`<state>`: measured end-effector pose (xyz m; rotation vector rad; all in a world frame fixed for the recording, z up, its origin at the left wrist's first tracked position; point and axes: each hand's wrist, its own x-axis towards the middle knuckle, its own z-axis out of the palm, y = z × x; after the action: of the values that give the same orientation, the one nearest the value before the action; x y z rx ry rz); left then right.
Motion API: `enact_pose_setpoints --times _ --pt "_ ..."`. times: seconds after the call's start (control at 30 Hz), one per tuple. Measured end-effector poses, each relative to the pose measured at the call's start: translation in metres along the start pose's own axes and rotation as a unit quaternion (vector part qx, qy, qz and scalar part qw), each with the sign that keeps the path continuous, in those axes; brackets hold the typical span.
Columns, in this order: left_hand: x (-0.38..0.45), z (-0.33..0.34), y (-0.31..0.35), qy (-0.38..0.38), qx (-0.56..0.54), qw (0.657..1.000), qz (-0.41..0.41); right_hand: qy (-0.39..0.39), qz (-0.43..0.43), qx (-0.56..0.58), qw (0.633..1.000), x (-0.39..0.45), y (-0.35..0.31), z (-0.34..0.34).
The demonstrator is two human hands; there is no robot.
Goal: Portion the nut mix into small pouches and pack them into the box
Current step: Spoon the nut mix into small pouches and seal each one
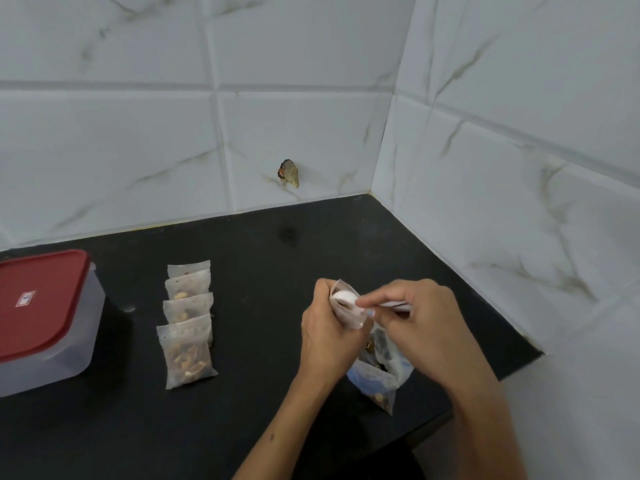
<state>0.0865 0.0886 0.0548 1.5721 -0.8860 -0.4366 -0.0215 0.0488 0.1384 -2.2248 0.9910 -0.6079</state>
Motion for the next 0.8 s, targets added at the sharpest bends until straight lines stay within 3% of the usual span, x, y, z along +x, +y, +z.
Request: enact_pose_setpoints --times 0.13,0.23,0.47,0.53,0.63,0.8 --pt "-0.001 0.000 0.000 -0.015 0.001 1.000 -0.006 -0.029 0.007 0.023 0.999 0.000 0.007 -0.001" --pt "-0.001 0.002 0.000 -0.025 0.001 1.000 -0.017 0.042 0.035 0.080 0.995 -0.001 0.013 -0.002" --pt "0.000 0.004 -0.002 -0.003 0.027 0.999 -0.033 0.121 0.207 0.295 0.925 0.004 0.028 -0.007" --pt "0.002 0.002 -0.005 0.014 0.044 0.997 -0.060 0.130 0.238 0.280 0.921 0.005 0.042 -0.004" --pt "0.005 0.002 -0.011 0.011 0.067 0.991 -0.119 0.092 0.264 0.154 0.947 0.010 0.063 0.011" --pt "0.015 0.007 -0.021 -0.004 0.084 0.977 -0.198 0.041 0.232 0.012 0.972 0.021 0.077 0.046"
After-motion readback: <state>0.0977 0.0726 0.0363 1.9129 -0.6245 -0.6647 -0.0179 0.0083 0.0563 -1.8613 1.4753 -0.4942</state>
